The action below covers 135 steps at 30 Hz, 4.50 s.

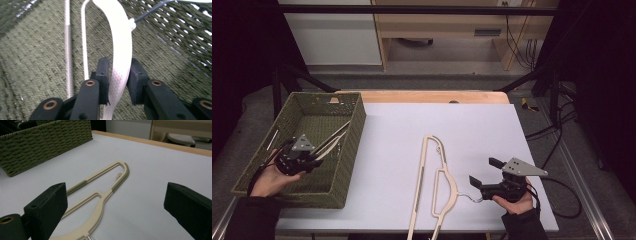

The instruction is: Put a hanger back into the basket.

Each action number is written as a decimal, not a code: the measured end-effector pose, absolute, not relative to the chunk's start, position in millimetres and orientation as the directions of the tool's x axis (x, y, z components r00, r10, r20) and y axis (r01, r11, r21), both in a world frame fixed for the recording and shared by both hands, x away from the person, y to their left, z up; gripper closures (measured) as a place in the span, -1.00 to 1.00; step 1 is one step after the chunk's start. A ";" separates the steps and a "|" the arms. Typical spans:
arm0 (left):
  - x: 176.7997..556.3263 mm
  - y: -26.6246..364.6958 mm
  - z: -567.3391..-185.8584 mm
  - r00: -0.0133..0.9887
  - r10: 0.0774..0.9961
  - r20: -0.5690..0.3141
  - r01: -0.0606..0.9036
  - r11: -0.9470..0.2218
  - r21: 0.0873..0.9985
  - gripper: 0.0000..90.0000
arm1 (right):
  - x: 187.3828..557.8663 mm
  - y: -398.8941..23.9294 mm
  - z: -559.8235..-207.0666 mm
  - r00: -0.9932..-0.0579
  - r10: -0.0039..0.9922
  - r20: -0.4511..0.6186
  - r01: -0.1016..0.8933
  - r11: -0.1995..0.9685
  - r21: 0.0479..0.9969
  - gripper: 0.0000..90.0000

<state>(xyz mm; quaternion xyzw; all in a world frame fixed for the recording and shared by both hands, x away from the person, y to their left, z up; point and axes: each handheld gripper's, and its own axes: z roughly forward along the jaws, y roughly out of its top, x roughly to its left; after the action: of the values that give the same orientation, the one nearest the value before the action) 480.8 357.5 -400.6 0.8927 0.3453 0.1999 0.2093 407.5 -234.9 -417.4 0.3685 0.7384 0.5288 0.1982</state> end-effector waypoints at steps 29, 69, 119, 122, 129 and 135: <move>438.5 333.3 -338.4 0.585 0.810 0.036 0.350 -0.292 0.890 -0.73 | 407.1 -233.7 -421.5 -0.678 0.729 0.096 0.338 0.193 0.921 -0.84; 394.4 199.2 -408.7 0.717 0.696 -0.037 0.312 -0.273 0.910 -0.82 | 405.0 -225.9 -448.3 -0.722 0.685 0.097 0.437 0.343 0.832 -0.36; 389.6 125.1 -424.0 0.802 0.597 -0.035 0.339 -0.405 0.849 -0.76 | 408.0 -218.7 -459.9 -0.762 0.639 0.101 0.521 0.514 0.682 0.98; 389.7 110.9 -423.6 0.813 0.579 -0.052 0.347 -0.411 0.843 -0.75 | 406.7 -216.1 -455.3 -0.766 0.636 0.093 0.517 0.522 0.678 0.98; 388.8 70.3 -429.8 0.837 0.543 -0.069 0.365 -0.460 0.809 -0.71 | 406.3 -213.3 -446.9 -0.775 0.628 0.065 0.494 0.538 0.683 0.98; 388.1 42.9 -439.0 0.849 0.522 -0.082 0.386 -0.507 0.771 -0.63 | 404.8 -209.9 -439.7 -0.775 0.629 0.053 0.490 0.547 0.679 0.98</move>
<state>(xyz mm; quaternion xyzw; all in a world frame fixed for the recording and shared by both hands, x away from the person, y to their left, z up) 388.1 42.9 -439.0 0.8643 0.2625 0.0805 0.4214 404.8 -209.9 -439.7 0.3203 0.8739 0.3522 0.0985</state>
